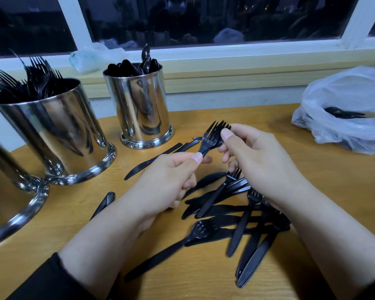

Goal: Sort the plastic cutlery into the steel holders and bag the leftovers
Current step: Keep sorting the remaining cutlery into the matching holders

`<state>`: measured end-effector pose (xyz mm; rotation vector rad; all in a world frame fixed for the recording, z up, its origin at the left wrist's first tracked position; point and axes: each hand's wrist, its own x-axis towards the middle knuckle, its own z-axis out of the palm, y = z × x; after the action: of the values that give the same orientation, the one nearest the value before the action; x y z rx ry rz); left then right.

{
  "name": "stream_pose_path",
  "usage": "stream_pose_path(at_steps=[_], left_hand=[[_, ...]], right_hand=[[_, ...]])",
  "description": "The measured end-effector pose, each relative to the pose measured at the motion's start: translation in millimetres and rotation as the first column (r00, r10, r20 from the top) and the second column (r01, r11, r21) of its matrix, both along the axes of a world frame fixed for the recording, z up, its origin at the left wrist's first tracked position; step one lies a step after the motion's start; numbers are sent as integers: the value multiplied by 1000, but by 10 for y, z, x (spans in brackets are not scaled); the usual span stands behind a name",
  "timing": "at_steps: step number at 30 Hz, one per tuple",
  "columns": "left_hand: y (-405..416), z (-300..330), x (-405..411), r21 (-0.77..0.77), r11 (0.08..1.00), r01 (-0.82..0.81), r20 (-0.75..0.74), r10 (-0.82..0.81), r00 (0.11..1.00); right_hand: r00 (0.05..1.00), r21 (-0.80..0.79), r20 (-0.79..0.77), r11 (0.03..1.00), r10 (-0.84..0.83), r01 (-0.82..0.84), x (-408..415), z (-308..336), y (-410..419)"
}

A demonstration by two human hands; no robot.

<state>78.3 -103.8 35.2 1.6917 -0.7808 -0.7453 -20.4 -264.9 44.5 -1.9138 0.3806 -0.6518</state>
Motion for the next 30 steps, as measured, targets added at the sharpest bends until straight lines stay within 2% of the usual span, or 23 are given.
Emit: stream_pose_path(at_steps=[5,7,10,12,15,18,21,26,30], left_hand=[[-16,7,-26,-10,999,33,87,-32,996],[-17,8,-30,-27,1000,8,110,-5,994],[-14,-3,14,-52,996,-78,143,85,986],[-14,-20,48,-61,990,-125,126,132,983],[-30,-41,43,-31,986,-162,176,165,971],[-43,-42,10,-1,985,-170,190,168,967],[-51,-58,10,14,984,-180,205,173,963],[-53,-88,33,-2,977,-213,236,207,950],[-59,-84,31,-44,973,-227,240,231,943]], right_hand=[[999,-166,-29,986,13,-18,-15,-3,-23],[997,-219,-66,974,38,-51,-38,25,-57],[997,-290,-78,957,-26,2,-120,76,-230],[981,-375,-164,926,-107,38,-162,66,-381],[907,-484,-377,875,-187,-22,-147,-27,-484],[842,-509,-504,854,-195,-106,-101,-106,-471],[798,-506,-564,853,-213,-131,-76,-140,-472],[805,-481,-558,869,-201,-116,-68,-155,-467],[830,-395,-532,916,-167,-69,-98,-121,-476]])
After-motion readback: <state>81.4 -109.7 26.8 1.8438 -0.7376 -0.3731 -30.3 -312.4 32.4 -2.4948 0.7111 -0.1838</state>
